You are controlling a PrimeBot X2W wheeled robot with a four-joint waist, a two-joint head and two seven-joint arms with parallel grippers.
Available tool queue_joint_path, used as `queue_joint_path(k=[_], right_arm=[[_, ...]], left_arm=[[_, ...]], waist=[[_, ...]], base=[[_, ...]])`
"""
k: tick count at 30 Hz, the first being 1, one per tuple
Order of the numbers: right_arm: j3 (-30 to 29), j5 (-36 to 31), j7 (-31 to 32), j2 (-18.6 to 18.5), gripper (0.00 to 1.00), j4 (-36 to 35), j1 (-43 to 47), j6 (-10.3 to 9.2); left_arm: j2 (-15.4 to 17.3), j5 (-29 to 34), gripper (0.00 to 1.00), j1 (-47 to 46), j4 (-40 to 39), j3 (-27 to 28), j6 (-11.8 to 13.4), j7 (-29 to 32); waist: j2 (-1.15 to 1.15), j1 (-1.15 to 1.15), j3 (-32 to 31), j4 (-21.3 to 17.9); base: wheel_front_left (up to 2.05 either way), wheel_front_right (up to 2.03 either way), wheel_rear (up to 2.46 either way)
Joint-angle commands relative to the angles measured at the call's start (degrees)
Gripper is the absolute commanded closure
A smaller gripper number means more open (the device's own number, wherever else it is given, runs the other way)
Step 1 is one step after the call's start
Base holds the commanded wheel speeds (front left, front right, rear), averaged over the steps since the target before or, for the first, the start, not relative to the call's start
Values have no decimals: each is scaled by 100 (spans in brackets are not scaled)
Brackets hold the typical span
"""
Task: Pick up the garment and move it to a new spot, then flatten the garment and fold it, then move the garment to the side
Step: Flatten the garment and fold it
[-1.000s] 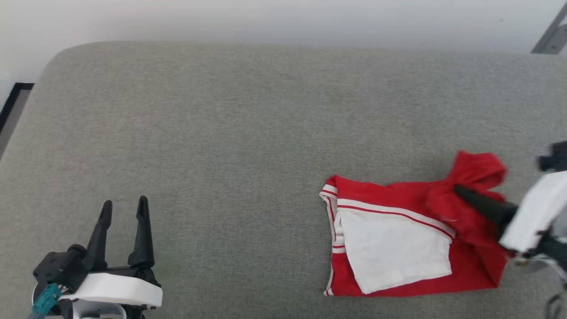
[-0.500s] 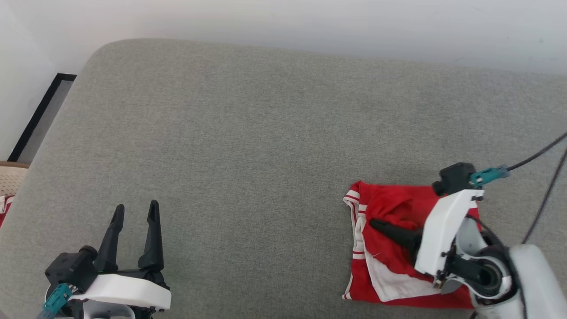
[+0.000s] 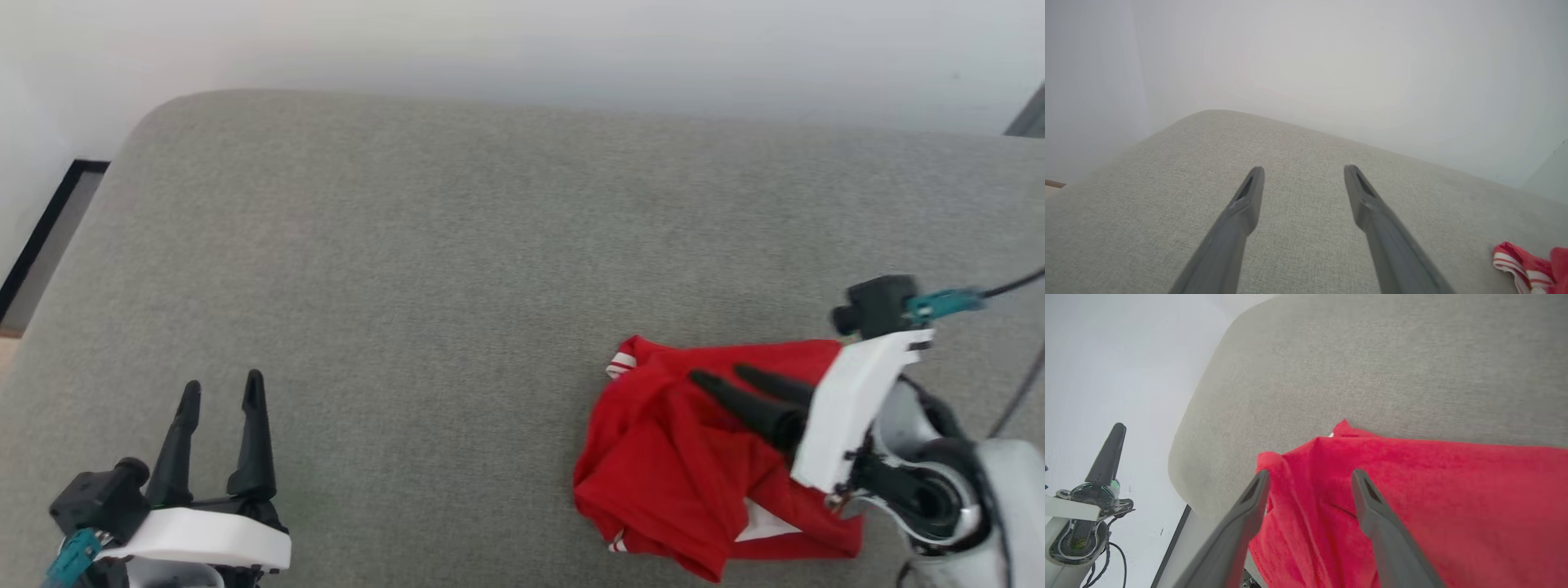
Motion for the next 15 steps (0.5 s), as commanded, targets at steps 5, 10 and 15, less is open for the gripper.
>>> queue_joint_path(k=[5,10,15], right_arm=[[-320,-98,-552,-207,0,-542,220,0],[-528,-202,-1480,-416,0,-826,479,0],[-489,-529,-2679,-774,0,-866,703,0]], left_arm=[[69,-31,0,141,-54,147,-19,-28],[130,34,0,264,-155,340,-19,-29],[180,134,0,360,-266,424,-19,-29]], waist=[[0,0,-125,-299],[0,0,-227,-588],[0,0,-330,-846]], base=[[0,0,0],[0,0,0],[0,0,0]])
